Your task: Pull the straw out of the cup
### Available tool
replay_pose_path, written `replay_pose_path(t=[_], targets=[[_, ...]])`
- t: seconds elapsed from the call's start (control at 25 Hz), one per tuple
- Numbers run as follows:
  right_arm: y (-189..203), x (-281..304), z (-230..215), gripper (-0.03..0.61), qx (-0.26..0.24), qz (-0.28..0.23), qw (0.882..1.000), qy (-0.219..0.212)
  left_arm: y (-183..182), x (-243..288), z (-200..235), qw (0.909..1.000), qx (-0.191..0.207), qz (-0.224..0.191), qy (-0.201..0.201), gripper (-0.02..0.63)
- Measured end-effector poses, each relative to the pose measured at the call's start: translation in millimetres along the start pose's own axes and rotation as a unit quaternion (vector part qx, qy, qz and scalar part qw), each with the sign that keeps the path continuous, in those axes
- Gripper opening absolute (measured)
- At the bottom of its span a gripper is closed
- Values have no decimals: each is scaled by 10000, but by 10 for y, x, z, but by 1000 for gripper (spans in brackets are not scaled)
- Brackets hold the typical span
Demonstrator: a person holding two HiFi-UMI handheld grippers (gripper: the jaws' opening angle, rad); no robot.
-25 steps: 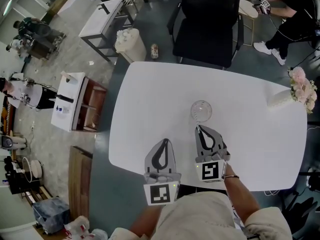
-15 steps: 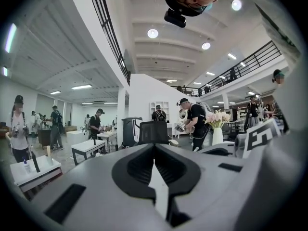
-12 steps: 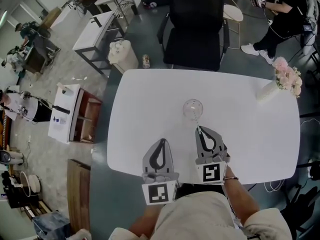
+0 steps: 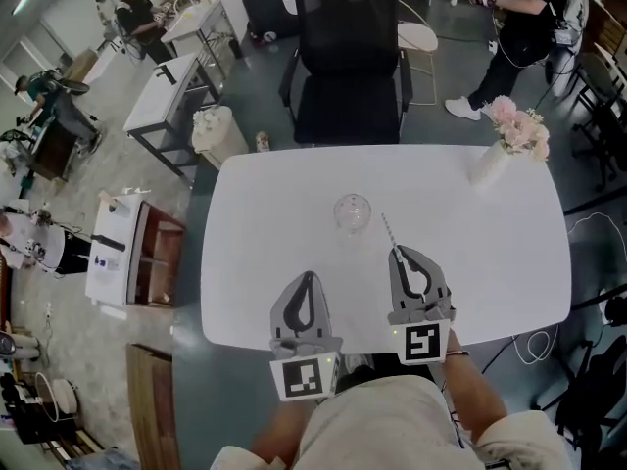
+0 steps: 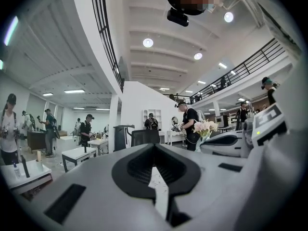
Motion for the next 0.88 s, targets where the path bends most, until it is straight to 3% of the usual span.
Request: replay_pose_path(t=[0.52,0.88], targets=[[-410,-823,-560,20,496,-683,9896,1169,-369,-200,-272,9962,611,-577,217,5],[-873,-1295,-803,20,569,-1204,9782,1593,-693,-370,-358,9910,956,-897,266,5]])
Point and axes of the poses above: the fingertips, and each gripper's own axes: x forward along the fingers, z to its left, y out of its underside, the point moved 9 cm from there along -x, backward along the fingers, and after that the axes turned 6 degrees about y, right-handed, at the moved point
